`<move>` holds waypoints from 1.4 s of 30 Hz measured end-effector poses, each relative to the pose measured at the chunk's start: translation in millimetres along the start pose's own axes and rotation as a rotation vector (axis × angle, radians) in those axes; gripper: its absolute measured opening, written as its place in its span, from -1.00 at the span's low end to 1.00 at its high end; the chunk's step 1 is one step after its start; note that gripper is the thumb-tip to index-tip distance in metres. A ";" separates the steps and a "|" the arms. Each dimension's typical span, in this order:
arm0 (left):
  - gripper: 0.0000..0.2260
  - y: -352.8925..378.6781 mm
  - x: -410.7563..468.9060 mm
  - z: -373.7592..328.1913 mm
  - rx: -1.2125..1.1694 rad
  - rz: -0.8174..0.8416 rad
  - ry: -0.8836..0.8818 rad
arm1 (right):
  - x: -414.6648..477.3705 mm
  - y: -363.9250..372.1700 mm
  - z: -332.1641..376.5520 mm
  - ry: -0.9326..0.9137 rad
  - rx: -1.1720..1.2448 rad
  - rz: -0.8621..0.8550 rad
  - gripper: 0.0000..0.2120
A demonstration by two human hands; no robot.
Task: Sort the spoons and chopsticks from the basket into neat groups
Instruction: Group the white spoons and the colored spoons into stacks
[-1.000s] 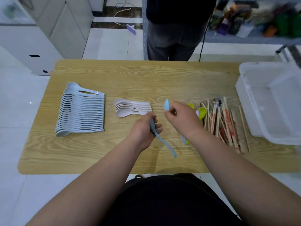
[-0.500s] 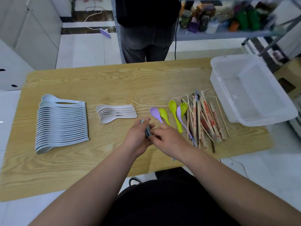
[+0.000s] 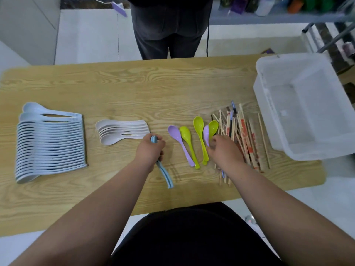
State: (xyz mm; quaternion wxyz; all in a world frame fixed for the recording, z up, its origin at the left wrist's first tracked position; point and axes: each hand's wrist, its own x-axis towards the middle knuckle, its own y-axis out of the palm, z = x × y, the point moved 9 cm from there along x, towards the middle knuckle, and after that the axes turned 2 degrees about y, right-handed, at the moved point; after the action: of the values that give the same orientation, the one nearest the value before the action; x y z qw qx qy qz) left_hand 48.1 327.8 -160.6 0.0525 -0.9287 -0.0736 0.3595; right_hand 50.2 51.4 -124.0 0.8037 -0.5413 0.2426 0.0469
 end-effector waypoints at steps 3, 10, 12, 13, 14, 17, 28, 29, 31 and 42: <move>-0.87 10.3 22.3 -12.3 0.125 -0.066 0.061 | 16.7 1.7 -5.5 0.004 -0.098 0.009 -0.71; -0.64 37.8 58.1 -31.7 0.434 -0.134 0.198 | 33.5 12.2 1.3 -0.105 -0.127 0.051 -0.81; -0.67 42.7 62.7 -30.9 0.471 -0.128 0.201 | 34.3 10.9 1.3 -0.109 -0.092 0.049 -0.84; -0.70 43.7 63.6 -30.4 0.488 -0.129 0.198 | 34.0 9.4 2.2 -0.113 -0.069 0.045 -0.84; -0.73 43.8 63.2 -30.3 0.496 -0.130 0.198 | 32.9 7.7 3.7 -0.118 -0.036 0.041 -0.84; -0.79 41.4 54.7 -32.4 0.472 -0.119 0.201 | 25.2 0.9 12.7 -0.135 0.090 0.041 -0.84; -0.90 -0.7 -13.4 -41.6 -0.048 -0.060 0.124 | -40.6 3.2 106.7 -0.428 0.310 0.189 -0.90; -0.89 -7.5 -18.5 -43.1 -0.072 -0.076 0.129 | -46.5 6.4 110.0 -0.400 0.364 0.200 -0.90; -0.88 -18.2 -28.8 -45.7 -0.100 -0.081 0.146 | -58.0 13.2 116.0 -0.346 0.466 0.208 -0.85; -0.83 -50.0 -86.5 -21.9 -0.523 0.160 0.115 | -116.6 16.4 144.2 -0.274 0.699 0.241 -0.88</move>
State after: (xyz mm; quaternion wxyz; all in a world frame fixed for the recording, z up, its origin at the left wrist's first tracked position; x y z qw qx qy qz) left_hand -5.2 360.9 -79.8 -0.2132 -0.9325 -0.0873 0.2780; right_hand -8.8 208.7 -43.8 0.9533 -0.1912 0.1960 0.1274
